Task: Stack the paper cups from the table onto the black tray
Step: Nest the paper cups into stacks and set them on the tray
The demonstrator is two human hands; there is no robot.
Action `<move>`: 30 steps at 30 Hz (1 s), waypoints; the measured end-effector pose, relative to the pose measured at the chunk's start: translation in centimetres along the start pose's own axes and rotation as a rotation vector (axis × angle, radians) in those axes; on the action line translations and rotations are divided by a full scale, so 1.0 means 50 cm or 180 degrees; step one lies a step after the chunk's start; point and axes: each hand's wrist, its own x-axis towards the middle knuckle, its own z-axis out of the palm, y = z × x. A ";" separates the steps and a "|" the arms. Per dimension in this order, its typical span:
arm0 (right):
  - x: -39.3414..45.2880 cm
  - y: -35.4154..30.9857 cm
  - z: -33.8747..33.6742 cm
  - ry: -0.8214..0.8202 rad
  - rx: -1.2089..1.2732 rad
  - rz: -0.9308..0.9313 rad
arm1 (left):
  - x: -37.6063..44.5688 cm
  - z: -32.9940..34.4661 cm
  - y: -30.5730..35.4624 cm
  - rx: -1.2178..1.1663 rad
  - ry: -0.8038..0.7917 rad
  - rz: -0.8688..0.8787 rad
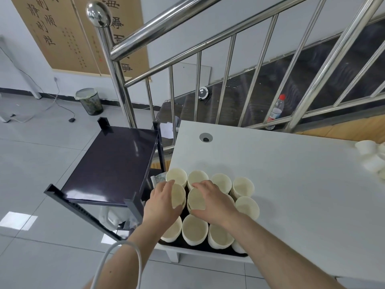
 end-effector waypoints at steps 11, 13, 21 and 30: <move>0.018 0.000 0.020 -0.0039 -0.0378 0.0108 | 0.010 0.024 -0.010 0.0189 -0.0165 -0.0063; 0.022 -0.002 0.021 -0.0069 -0.0433 0.0121 | 0.013 0.026 -0.012 0.0212 -0.0135 -0.0061; 0.026 -0.003 0.025 -0.0137 -0.0486 0.0160 | 0.014 0.027 -0.014 0.0222 -0.0120 -0.0063; 0.003 0.009 -0.005 0.0136 -0.0295 0.0079 | 0.001 0.006 0.023 0.0140 0.0087 0.0105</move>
